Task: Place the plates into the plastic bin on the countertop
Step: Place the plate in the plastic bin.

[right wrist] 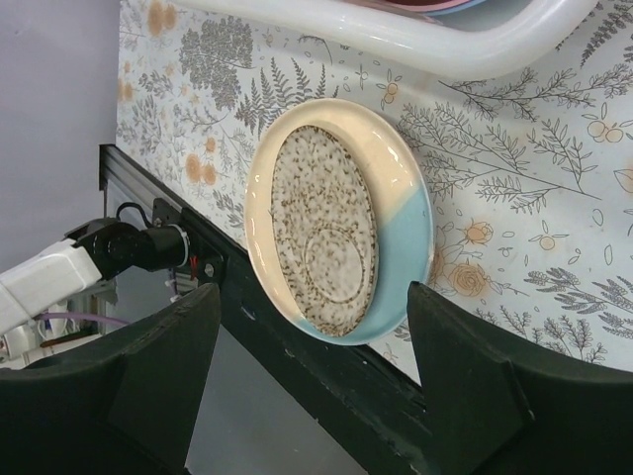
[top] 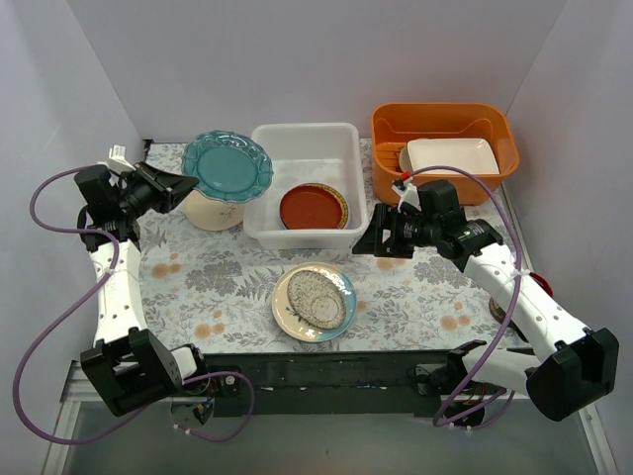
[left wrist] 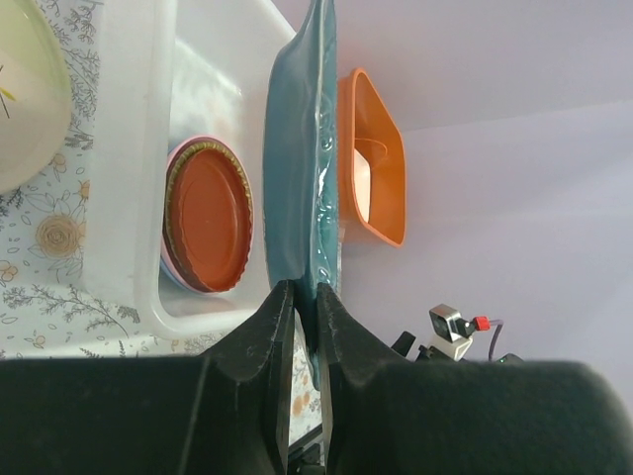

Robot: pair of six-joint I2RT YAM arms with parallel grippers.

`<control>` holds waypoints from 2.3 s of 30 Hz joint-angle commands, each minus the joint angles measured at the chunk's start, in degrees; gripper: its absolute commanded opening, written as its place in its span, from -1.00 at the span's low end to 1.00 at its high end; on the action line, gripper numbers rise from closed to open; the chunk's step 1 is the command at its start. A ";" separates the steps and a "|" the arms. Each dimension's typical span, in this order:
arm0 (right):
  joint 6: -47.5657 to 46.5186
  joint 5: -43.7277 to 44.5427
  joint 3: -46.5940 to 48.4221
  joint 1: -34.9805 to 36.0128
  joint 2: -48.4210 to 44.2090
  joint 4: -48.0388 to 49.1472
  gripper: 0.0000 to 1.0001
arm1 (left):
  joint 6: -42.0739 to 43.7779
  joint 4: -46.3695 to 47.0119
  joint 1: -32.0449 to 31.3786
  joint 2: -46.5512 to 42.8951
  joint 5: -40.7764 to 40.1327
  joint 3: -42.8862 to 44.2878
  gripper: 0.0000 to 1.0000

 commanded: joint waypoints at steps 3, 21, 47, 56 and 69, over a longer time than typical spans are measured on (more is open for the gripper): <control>-1.16 0.36 -0.69 0.22 -1.88 1.89 0.68 | -1.01 6.83 0.23 -3.50 4.55 0.52 -1.00; -1.07 -0.08 -0.78 0.13 -1.09 3.30 0.68 | 2.50 4.89 -7.23 3.00 -0.71 1.39 -1.00; -1.42 -0.70 -1.31 -0.92 0.49 4.36 0.68 | 1.19 10.60 -22.79 16.09 -9.68 3.33 -1.00; -1.95 -0.70 -1.48 -1.89 0.32 3.83 0.69 | 0.13 13.06 -27.62 21.20 -11.97 5.35 -1.00; -2.13 -1.05 -2.36 -2.94 0.14 3.74 0.68 | -0.13 15.00 -31.05 27.00 -12.24 5.88 -1.00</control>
